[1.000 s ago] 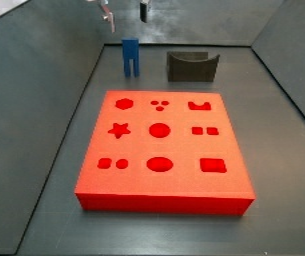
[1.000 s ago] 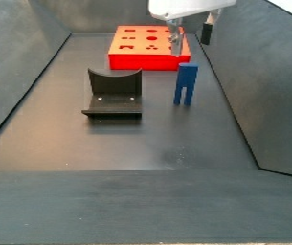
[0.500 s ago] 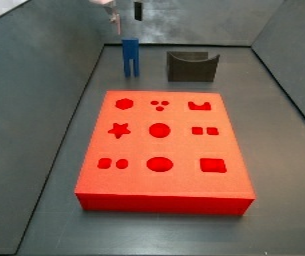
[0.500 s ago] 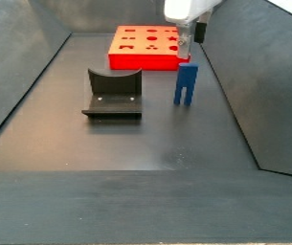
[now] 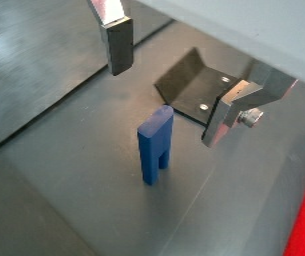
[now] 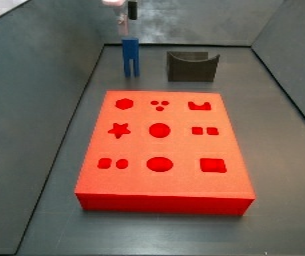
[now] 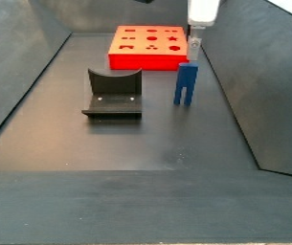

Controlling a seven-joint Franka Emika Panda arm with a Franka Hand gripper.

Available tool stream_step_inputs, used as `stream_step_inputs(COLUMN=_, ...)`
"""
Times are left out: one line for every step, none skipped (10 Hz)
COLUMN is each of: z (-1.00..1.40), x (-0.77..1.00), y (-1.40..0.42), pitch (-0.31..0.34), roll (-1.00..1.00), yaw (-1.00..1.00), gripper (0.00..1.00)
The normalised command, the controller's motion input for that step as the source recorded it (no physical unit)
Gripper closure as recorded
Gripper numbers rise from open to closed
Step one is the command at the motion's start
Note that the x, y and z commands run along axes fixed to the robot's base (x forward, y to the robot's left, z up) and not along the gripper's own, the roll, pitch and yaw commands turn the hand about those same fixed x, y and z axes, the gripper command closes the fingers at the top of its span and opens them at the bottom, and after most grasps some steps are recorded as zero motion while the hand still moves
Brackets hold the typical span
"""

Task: Pick up the square-circle object. Move up. Rotate the square-circle object. Place the square-circle object on the fixture. Regrasp the square-circle object. Move to above the board. Insert the square-circle object.
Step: Rotate the square-circle object.

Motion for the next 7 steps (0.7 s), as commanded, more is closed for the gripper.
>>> stream_step_inputs(z=-0.02, x=0.04, y=0.0, pitch=0.006, roll=-0.02, yaw=1.0, gripper=0.0)
stream_step_inputs(z=-0.02, x=0.04, y=0.0, pitch=0.006, roll=-0.02, yaw=1.0, gripper=0.0)
stream_step_inputs(z=-0.02, x=0.04, y=0.0, pitch=0.007, roll=-0.02, yaw=1.0, gripper=0.0)
stream_step_inputs(z=-0.02, x=0.04, y=0.0, pitch=0.007, roll=-0.02, yaw=1.0, gripper=0.0)
stream_step_inputs(z=-0.02, x=0.04, y=0.0, pitch=0.007, roll=-0.03, yaw=1.0, gripper=0.0)
stream_step_inputs(z=-0.02, x=0.04, y=0.0, pitch=0.008, roll=-0.03, yaw=1.0, gripper=0.0)
stream_step_inputs(z=-0.02, x=0.04, y=0.0, pitch=0.008, roll=-0.03, yaw=1.0, gripper=0.0)
